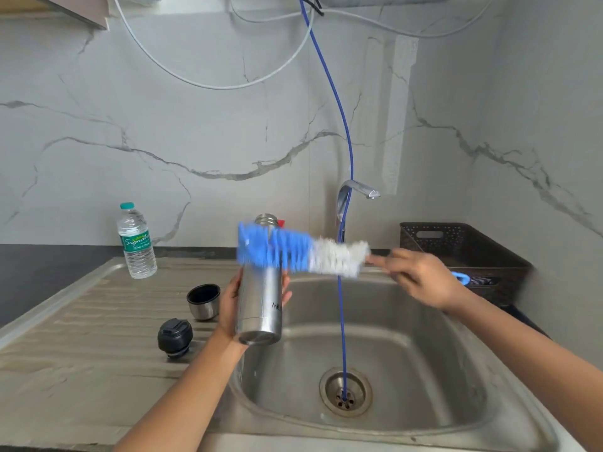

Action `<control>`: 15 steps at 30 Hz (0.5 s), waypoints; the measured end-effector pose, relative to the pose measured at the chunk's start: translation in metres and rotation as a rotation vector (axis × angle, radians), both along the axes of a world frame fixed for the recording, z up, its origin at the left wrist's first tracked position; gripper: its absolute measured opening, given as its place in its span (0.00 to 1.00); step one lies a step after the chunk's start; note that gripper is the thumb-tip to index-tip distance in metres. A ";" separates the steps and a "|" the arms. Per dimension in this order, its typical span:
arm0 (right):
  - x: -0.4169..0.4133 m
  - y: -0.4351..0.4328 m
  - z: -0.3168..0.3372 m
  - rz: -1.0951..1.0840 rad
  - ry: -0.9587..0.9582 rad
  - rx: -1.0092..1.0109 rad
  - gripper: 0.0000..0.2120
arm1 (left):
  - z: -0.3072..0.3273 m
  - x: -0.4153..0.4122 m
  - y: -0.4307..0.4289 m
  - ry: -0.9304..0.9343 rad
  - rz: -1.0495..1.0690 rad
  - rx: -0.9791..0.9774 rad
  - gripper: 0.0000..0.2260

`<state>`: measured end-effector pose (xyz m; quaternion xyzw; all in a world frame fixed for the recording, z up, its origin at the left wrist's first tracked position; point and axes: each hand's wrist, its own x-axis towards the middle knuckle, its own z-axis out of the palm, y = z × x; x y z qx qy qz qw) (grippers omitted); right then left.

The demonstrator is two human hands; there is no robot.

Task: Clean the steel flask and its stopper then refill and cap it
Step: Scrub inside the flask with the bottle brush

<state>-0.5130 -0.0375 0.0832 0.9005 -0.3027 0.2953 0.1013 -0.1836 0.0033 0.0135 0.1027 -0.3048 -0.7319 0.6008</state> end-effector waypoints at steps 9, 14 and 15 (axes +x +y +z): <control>-0.009 0.016 -0.004 0.045 0.069 0.014 0.27 | -0.002 0.010 -0.007 -0.030 0.042 -0.071 0.30; -0.028 0.042 -0.012 0.090 0.125 0.033 0.29 | 0.003 0.000 -0.002 -0.147 0.065 -0.031 0.26; -0.024 0.036 -0.009 0.075 0.118 0.027 0.29 | 0.004 0.000 0.003 -0.084 0.050 -0.091 0.25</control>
